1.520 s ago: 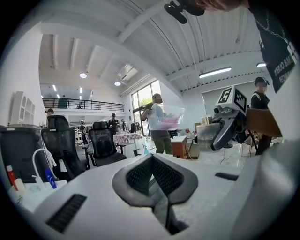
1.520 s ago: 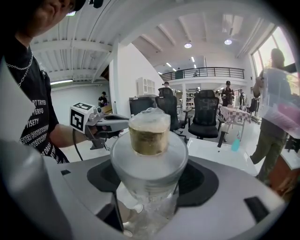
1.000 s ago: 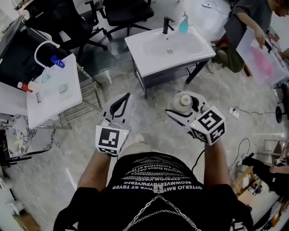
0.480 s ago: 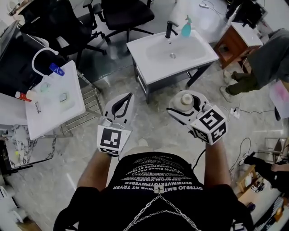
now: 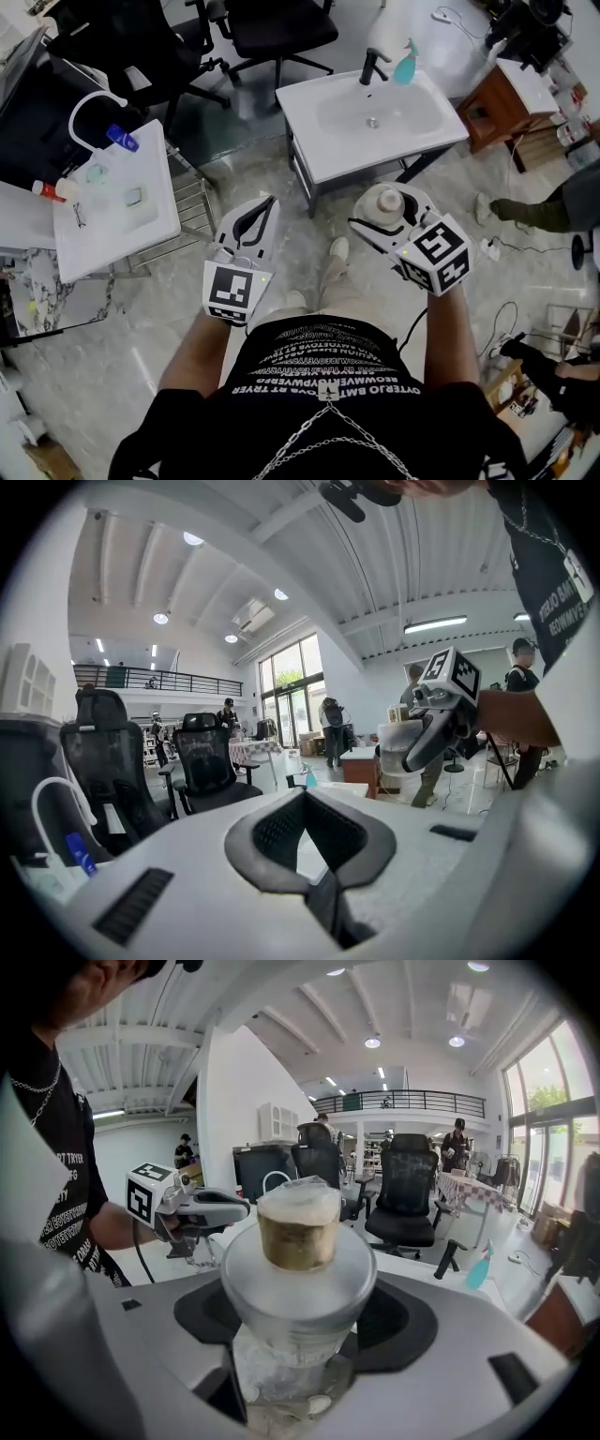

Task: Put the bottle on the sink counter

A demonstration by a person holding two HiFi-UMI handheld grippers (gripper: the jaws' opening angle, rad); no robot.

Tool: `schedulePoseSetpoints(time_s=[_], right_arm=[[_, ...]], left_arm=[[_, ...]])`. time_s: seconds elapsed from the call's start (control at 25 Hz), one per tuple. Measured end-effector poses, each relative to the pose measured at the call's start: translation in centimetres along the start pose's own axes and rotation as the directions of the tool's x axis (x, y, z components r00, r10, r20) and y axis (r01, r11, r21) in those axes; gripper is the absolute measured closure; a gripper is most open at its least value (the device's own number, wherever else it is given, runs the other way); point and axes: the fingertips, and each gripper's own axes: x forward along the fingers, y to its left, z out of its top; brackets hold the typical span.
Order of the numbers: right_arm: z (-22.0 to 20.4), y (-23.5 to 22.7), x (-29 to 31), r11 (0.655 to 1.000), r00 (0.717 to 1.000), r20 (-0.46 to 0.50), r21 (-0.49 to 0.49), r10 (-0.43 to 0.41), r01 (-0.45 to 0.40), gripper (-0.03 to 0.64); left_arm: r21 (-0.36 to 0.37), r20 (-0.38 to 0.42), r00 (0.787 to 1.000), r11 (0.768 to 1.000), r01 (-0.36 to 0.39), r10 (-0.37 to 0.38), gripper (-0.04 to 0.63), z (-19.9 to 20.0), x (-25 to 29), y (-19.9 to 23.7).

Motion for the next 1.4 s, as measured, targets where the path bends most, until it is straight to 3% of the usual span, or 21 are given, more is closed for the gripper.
schedulePoseSetpoints(time_s=[0.44,0.76,1.4], right_arm=[[-0.3,-9.9,8.2,0.994,0.994,-0.038,-0.032,0.099,-0.1,0.285],[-3.1,-15.3,16.4,0.984,0.983,-0.058,-0.038,0.171,-0.174,0.285],[-13.7,-19.7,31.0,0.991,0.983,-0.12,-0.001,0.136,-0.137,0.285]], left_arm=[[0.014,-0.028,0.995,0.995,-0.1,0.1,0.591,1.2,9.2,4.6],[-0.015,-0.076,0.983,0.985,-0.17,0.169,0.589,-0.8,14.9,7.5],[-0.06,-0.176,0.958,0.969,-0.242,0.228,0.59,-8.5,17.0,9.7]])
